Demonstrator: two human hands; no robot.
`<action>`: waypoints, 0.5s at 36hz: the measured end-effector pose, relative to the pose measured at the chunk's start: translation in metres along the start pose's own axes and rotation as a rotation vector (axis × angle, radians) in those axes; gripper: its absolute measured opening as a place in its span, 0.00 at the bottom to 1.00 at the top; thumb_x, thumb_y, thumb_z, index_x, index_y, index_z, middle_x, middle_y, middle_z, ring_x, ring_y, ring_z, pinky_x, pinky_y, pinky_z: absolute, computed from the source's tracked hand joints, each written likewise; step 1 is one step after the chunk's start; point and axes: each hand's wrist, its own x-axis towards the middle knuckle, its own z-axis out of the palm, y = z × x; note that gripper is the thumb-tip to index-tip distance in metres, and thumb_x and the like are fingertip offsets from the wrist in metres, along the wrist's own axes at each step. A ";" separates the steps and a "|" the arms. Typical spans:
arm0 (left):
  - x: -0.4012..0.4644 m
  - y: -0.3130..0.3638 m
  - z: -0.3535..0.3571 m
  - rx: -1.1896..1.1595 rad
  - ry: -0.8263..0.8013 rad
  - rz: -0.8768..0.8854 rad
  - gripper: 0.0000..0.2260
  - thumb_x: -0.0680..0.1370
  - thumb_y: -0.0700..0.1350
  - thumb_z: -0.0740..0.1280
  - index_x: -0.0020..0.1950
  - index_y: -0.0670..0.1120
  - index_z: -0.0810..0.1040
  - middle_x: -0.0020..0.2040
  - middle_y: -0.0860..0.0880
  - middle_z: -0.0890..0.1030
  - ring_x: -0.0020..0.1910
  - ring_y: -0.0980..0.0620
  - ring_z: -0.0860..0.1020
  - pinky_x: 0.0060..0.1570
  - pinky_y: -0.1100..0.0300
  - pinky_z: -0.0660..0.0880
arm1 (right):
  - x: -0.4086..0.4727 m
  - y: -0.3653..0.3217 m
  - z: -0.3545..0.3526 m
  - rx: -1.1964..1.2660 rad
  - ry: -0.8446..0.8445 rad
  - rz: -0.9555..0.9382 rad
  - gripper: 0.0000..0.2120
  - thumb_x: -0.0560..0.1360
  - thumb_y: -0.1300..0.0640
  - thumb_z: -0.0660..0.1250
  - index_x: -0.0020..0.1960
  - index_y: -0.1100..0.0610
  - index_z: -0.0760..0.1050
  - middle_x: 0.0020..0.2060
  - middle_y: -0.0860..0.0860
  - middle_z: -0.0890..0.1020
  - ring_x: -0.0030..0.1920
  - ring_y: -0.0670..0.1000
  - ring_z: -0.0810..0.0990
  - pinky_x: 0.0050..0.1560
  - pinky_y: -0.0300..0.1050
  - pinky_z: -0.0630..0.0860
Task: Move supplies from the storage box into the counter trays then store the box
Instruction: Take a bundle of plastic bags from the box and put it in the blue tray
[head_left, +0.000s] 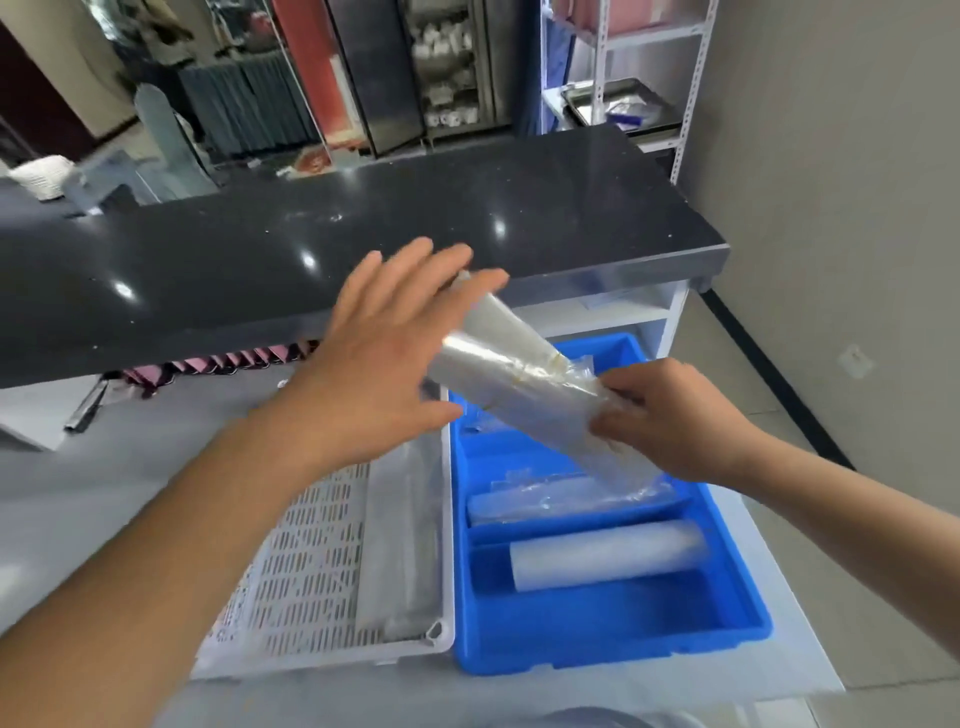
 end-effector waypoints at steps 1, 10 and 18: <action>0.008 0.002 0.004 0.104 -0.068 0.058 0.47 0.67 0.53 0.77 0.78 0.59 0.51 0.80 0.53 0.51 0.79 0.50 0.44 0.77 0.47 0.39 | 0.001 0.001 -0.002 -0.065 -0.010 -0.026 0.13 0.71 0.55 0.71 0.31 0.46 0.71 0.26 0.48 0.73 0.28 0.48 0.69 0.32 0.43 0.67; 0.041 0.014 0.066 0.156 -0.359 0.099 0.16 0.73 0.46 0.68 0.60 0.54 0.73 0.47 0.53 0.80 0.49 0.47 0.78 0.52 0.53 0.71 | 0.013 0.026 -0.005 -0.448 -0.043 -0.116 0.15 0.76 0.53 0.64 0.61 0.43 0.77 0.49 0.51 0.85 0.48 0.59 0.80 0.42 0.46 0.72; 0.034 0.024 0.118 -0.095 -0.468 -0.073 0.23 0.76 0.45 0.66 0.71 0.54 0.69 0.61 0.50 0.77 0.60 0.47 0.75 0.54 0.51 0.75 | 0.018 0.061 0.023 -0.585 -0.108 -0.087 0.17 0.79 0.51 0.59 0.66 0.41 0.72 0.53 0.51 0.84 0.52 0.60 0.81 0.49 0.48 0.75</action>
